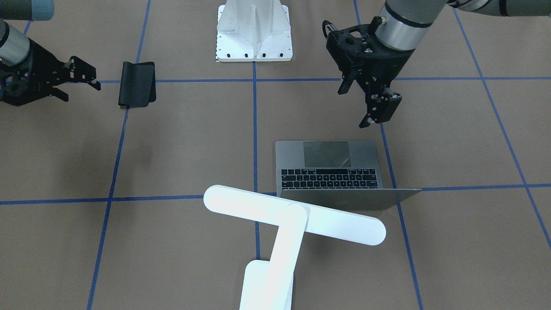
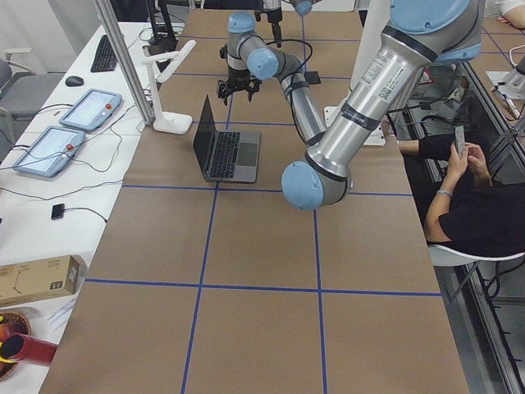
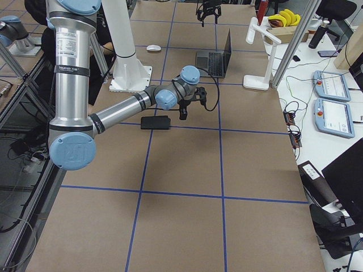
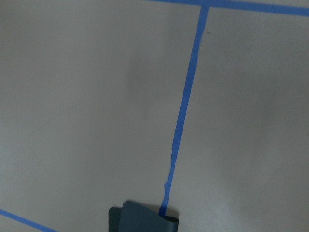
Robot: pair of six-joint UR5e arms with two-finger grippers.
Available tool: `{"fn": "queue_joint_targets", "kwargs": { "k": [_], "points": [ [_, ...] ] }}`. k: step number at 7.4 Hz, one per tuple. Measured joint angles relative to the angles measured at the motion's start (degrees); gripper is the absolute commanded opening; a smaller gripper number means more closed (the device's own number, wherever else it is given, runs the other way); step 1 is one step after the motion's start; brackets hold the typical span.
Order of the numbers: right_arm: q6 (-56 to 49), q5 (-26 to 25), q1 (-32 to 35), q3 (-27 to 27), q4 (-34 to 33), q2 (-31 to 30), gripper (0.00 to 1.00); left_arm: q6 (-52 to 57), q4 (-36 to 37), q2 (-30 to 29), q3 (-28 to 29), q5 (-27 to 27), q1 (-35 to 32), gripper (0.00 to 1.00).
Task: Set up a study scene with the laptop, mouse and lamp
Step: 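Release the laptop with the left gripper while the right gripper lowers to the pad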
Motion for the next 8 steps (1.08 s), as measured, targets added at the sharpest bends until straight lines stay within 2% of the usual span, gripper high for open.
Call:
{"fn": "queue_joint_targets", "kwargs": {
  "k": [2, 3, 6, 8],
  "points": [
    [7.5, -5.0, -7.6, 1.9, 0.0, -0.2, 1.0, -22.8, -1.5, 6.5, -3.0, -0.1, 1.3, 1.0],
    [8.6, -5.9, -9.5, 2.1, 0.0, -0.6, 1.0, -30.2, -3.2, 9.9, -4.3, -0.6, 2.2, 1.0],
    [9.1, -6.1, -13.5, 1.7, -0.1, -3.7, 1.0, -42.7, -6.1, 18.8, -7.2, -3.3, 2.8, 1.0],
    [9.0, -6.0, -16.9, 0.9, -0.1, -5.2, 0.99, -44.2, -9.2, 22.4, -7.7, -3.4, 3.0, 1.0]
  ]
}}
